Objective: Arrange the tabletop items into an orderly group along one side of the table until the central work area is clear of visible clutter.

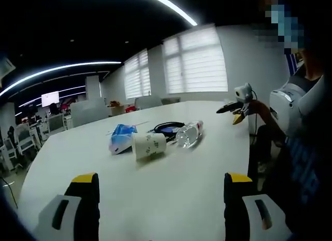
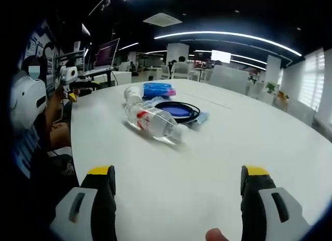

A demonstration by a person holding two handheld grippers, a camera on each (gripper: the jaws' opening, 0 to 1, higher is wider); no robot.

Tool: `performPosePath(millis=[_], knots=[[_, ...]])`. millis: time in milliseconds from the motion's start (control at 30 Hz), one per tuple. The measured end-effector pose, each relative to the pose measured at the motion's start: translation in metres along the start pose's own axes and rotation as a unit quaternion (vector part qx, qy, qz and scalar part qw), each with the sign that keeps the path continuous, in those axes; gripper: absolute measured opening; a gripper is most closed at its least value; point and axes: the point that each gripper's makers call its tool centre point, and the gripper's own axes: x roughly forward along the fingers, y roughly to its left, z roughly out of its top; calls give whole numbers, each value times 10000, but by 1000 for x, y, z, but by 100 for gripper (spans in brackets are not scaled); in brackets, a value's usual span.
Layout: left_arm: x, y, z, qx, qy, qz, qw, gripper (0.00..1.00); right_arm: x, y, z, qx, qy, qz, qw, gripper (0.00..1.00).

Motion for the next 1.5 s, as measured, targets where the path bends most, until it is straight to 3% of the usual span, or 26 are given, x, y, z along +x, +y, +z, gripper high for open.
performPosePath(millis=[1500], knots=[[0, -1, -1, 46, 30, -1, 10000, 100, 0, 2, -3, 22, 4, -7, 10000, 97]])
